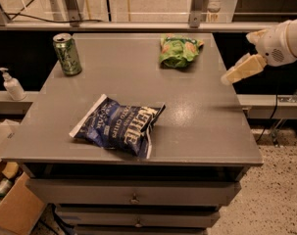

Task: Move green rice chip bag near blue chip bag

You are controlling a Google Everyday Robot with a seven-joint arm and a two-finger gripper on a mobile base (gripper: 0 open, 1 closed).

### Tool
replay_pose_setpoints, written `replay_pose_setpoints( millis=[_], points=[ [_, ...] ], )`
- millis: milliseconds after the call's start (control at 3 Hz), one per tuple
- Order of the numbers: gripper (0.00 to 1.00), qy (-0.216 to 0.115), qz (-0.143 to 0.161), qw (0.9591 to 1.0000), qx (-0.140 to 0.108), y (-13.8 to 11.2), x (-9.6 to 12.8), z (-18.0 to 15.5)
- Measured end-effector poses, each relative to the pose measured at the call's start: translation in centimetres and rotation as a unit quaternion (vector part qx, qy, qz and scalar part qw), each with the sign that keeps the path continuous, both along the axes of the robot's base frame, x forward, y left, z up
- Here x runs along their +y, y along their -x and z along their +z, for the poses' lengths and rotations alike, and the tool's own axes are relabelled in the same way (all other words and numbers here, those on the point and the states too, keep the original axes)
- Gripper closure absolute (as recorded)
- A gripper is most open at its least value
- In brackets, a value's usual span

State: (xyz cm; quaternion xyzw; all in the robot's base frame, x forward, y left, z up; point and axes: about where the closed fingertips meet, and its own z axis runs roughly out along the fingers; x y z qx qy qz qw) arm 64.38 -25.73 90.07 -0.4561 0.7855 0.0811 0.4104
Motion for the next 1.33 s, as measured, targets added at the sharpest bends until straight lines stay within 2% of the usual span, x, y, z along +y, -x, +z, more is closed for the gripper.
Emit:
replay_pose_setpoints(
  millis=[333, 667, 1000, 1333],
  points=[
    [0.0, -0.053, -0.003, 0.9985, -0.016, -3.3, 0.8, 0.2],
    [0.0, -0.076, -0.006, 0.9969, -0.02, -5.5, 2.2, -0.3],
    [0.0, -0.084, 0.0, 0.9961, -0.027, -6.9, 4.3, -1.3],
    [0.0, -0.078, 0.001, 0.9965, -0.03, -8.5, 5.7, -2.5]
  ],
)
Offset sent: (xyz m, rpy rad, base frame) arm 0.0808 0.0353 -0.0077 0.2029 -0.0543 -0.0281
